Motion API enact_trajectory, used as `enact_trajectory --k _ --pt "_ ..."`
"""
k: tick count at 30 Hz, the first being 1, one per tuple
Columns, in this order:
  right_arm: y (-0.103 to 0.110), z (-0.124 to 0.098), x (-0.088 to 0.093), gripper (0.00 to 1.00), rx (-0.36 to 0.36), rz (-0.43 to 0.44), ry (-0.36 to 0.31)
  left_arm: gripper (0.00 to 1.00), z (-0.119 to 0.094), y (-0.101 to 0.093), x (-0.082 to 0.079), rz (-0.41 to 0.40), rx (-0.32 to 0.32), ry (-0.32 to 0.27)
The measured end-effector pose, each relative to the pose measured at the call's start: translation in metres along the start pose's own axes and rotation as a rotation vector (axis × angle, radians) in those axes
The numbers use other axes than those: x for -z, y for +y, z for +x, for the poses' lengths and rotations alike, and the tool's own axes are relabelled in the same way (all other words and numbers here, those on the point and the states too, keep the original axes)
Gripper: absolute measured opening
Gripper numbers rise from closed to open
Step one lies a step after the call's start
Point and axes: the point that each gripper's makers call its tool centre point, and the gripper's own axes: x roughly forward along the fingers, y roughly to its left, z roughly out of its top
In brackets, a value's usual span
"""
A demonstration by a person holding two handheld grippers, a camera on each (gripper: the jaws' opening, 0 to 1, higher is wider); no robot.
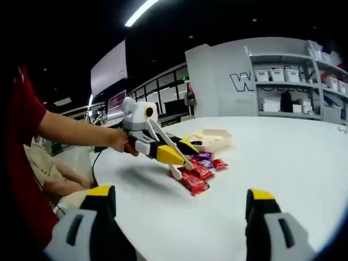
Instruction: Place the target food into the container with the food tongs after gripping and lifting it, then release it inside without dropping or visibly crushing the food.
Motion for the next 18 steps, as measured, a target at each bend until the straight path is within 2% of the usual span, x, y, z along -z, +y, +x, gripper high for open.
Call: enact_trajectory --k 7,9,18 --pt "-0.0008 -0.0018 0.0002 1.0 0.004 0.004 -0.005 0.3 -0.0002 0.0008 0.0029 -0.009 0.002 0.008" --pt "-0.0016 -0.0017 0.0003 1.0 0.004 0.003 -0.003 0.3 0.0003 -0.0006 0.0037 0.023 0.007 0.018" --pt "-0.002 -0.003 -0.0009 1.0 0.006 0.007 -0.011 0.3 0.0021 -0.0001 0.0054 0.062 0.013 0.037"
